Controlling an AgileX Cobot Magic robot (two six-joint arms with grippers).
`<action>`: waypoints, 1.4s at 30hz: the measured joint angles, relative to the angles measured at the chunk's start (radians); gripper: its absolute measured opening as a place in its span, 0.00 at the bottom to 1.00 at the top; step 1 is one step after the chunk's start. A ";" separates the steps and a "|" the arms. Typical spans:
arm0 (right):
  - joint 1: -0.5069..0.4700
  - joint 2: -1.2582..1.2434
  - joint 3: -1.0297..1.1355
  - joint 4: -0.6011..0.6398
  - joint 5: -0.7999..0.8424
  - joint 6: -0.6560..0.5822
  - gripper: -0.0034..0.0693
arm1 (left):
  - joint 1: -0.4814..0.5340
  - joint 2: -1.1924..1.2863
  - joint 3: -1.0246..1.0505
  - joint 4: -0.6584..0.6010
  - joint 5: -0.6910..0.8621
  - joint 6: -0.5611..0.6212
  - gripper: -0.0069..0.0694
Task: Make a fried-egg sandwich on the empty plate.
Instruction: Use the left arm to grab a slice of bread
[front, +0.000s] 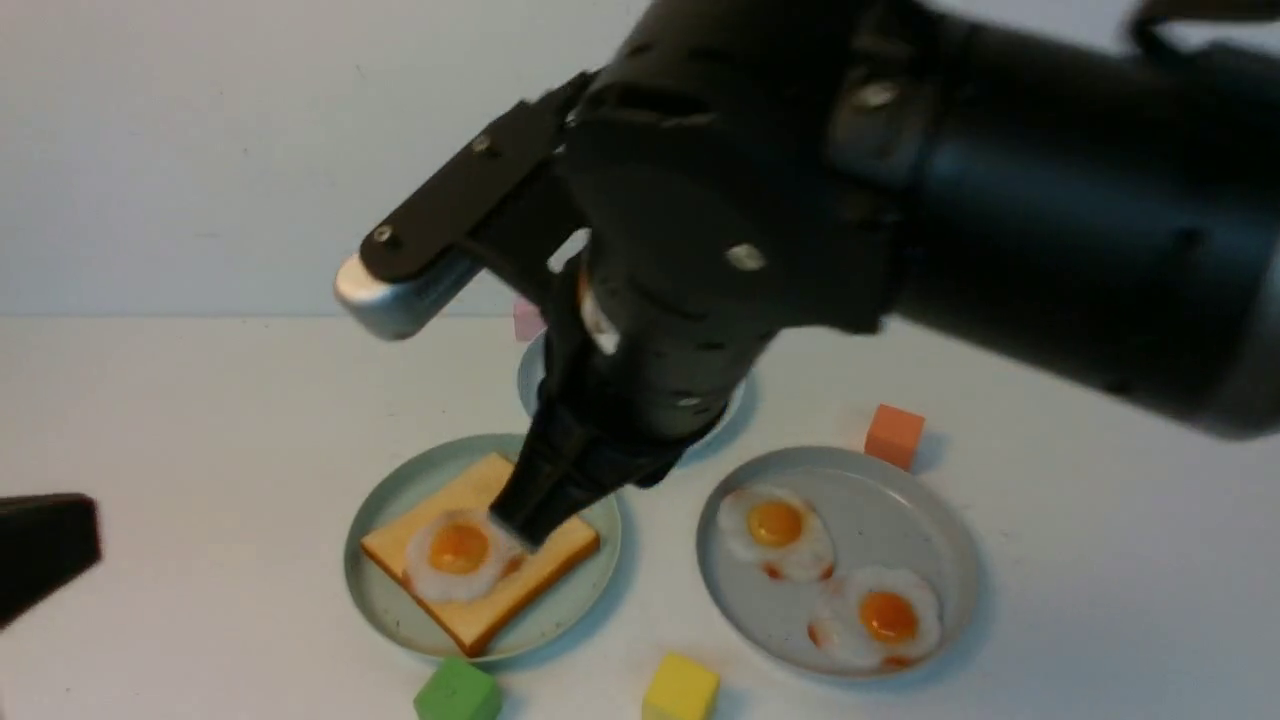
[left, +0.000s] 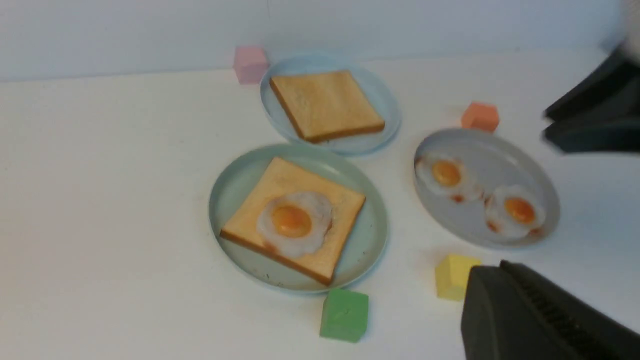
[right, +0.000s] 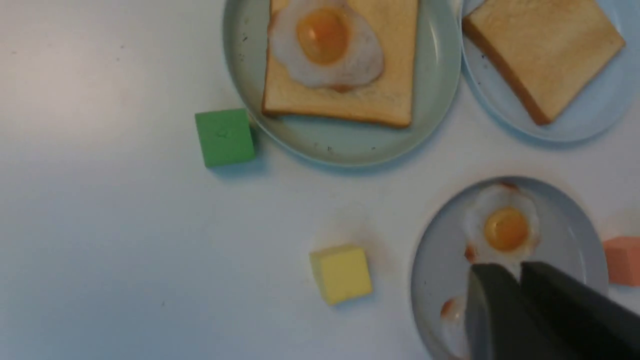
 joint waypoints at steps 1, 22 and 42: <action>0.000 -0.008 0.006 0.002 0.001 0.004 0.11 | 0.000 0.011 0.000 -0.005 -0.005 0.002 0.07; 0.001 -0.785 0.495 0.089 0.032 0.129 0.04 | 0.472 1.043 -0.707 -0.815 0.120 1.306 0.07; 0.001 -0.980 0.570 0.090 0.040 0.166 0.04 | 0.467 1.688 -1.280 -0.693 0.293 1.537 0.45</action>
